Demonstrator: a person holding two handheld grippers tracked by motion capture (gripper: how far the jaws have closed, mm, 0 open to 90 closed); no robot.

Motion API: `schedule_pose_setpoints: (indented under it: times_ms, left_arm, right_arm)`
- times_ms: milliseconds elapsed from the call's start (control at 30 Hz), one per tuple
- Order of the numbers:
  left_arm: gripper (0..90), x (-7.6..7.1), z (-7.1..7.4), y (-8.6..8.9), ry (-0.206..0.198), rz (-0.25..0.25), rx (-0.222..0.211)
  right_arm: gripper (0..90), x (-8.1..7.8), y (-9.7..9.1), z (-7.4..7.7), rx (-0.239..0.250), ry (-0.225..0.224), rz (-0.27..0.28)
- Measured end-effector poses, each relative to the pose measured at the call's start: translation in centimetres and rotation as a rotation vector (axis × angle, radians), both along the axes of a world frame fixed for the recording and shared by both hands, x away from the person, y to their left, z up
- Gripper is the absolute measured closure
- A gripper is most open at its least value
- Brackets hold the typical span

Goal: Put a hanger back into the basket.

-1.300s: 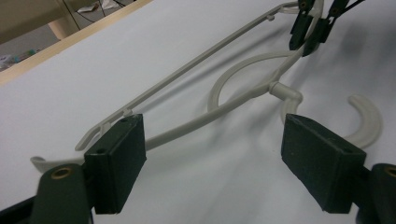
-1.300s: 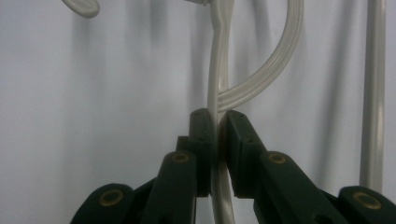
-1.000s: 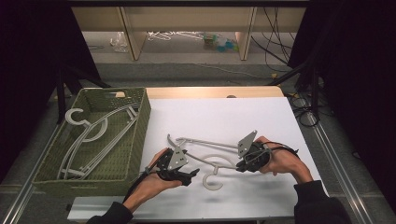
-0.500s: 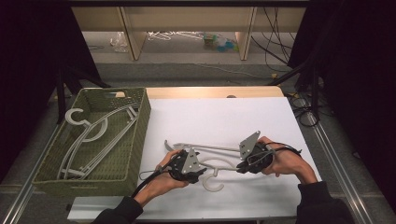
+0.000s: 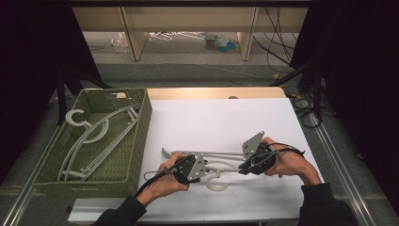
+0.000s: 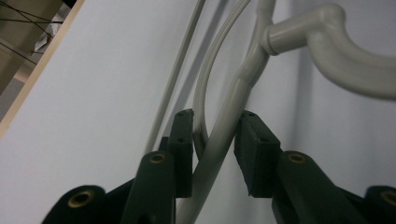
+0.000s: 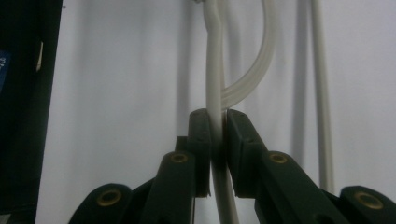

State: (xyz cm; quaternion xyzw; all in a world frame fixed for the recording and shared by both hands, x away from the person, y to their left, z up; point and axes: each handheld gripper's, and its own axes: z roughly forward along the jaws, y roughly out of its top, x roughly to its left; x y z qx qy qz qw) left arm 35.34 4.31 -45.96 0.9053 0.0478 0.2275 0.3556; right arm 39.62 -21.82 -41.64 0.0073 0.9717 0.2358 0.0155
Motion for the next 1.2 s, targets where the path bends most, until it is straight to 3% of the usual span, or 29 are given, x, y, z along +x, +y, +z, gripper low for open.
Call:
schedule_pose_setpoints:
  times_ms: [167, 267, 300, 367, 500, 533, 600, 700, 733, 767, 900, 967, 1067, 1167, 1200]
  left_arm:
    - [73.6, -1.0, 1.2, -0.2, 0.002, -0.024, 0.021]
    - [76.2, -1.5, 1.7, -0.5, 0.0, -0.012, 0.023]
    - [77.4, -1.8, 2.0, -0.5, 0.028, -0.013, 0.003]
    - [78.6, -1.9, 2.2, -0.5, 0.037, -0.01, -0.001]
    - [79.1, -1.9, 2.8, -0.1, 0.112, 0.027, -0.055]
    - [79.2, -1.9, 2.9, 0.2, 0.14, 0.046, -0.075]
    - [79.3, -1.9, 3.0, 0.5, 0.15, 0.06, -0.086]
    - [79.3, -1.6, 3.1, 1.3, 0.193, 0.09, -0.124]
    - [79.3, -1.5, 3.2, 1.6, 0.208, 0.103, -0.135]
    - [79.3, -1.4, 3.3, 2.3, 0.239, 0.133, -0.158]
    - [79.3, -1.4, 3.7, 3.7, 0.265, 0.178, -0.205]
    - [79.3, -1.4, 3.8, 4.0, 0.276, 0.193, -0.219]
    - [79.3, -1.5, 4.3, 5.1, 0.288, 0.213, -0.257]
    - [79.3, -1.6, 4.8, 6.0, 0.278, 0.244, -0.292]
    - [79.3, -1.6, 5.0, 6.4, 0.282, 0.246, -0.283]
  right_arm:
    - [76.6, 0.2, -0.5, 0.3, 0.025, -0.011, -0.023]
    - [72.4, 0.3, -0.6, 0.4, 0.032, -0.028, -0.051]
    - [69.8, 0.5, -0.7, 0.5, 0.043, -0.039, -0.077]
    - [66.7, 0.6, -0.8, 0.6, 0.061, -0.048, -0.1]
    - [61.2, 0.8, -1.0, 0.8, 0.092, -0.055, -0.14]
    - [57.5, 0.8, -1.0, 1.0, 0.105, -0.074, -0.161]
    - [55.6, 0.8, -1.0, 1.1, 0.114, -0.079, -0.177]
    - [47.2, 0.8, -1.1, 1.6, 0.161, -0.108, -0.256]
    - [47.2, 0.8, -1.1, 1.6, 0.161, -0.108, -0.256]
    - [43.2, 0.8, -1.2, 1.9, 0.199, -0.124, -0.305]
    - [38.7, 0.5, -1.6, 2.6, 0.281, -0.134, -0.374]
    - [38.0, 0.3, -1.6, 2.7, 0.302, -0.128, -0.388]
    - [35.7, 0.1, -1.6, 2.7, 0.348, -0.145, -0.456]
    - [34.6, -0.1, -1.7, 2.6, 0.396, -0.158, -0.514]
    - [33.9, -0.2, -1.6, 2.5, 0.406, -0.152, -0.53]
